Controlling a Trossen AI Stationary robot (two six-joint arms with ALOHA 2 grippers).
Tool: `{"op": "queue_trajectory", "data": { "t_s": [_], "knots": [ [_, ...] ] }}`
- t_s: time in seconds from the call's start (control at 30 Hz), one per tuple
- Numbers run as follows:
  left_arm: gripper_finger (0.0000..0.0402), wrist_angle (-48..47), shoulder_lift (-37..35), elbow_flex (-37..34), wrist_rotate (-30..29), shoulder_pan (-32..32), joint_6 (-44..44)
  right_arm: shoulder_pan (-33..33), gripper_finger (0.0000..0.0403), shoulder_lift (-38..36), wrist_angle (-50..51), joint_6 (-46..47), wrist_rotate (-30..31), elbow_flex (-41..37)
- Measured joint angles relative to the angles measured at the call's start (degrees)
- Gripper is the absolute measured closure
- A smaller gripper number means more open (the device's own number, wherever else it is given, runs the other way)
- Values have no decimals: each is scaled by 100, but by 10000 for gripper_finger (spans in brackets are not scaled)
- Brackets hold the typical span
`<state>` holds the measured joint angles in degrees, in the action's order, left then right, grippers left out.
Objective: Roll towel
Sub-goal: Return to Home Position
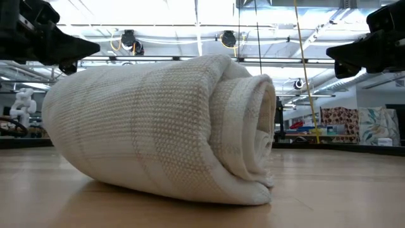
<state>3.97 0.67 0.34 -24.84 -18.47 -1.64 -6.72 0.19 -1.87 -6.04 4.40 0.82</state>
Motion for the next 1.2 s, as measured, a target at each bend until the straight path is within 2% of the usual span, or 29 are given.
{"op": "queue_trajectory", "data": {
  "t_s": [0.13, 0.3, 0.53, 0.8, 1.0, 1.2],
  "knots": [
    [401, -4, -2, 0, -35, 133, 149, -2, 403, 2, 2, 0, 0, 0],
    [401, -1, -2, -2, -201, 621, 398, -2, 403, 2, 2, 0, 0, 0],
    [401, -86, -2, -2, 910, 951, 123, 0, 403, 2, 1, 0, 0, 0],
    [401, -97, 0, -4, 929, 976, 359, 0, 403, 2, 2, 0, 0, 0],
    [401, -103, 0, -4, 988, 1330, 528, 0, 403, 2, 2, 2, 0, 0],
    [401, -183, 0, -7, 1537, 1734, 541, -1, 403, 2, 2, 0, 0, 0]
  ]
}}
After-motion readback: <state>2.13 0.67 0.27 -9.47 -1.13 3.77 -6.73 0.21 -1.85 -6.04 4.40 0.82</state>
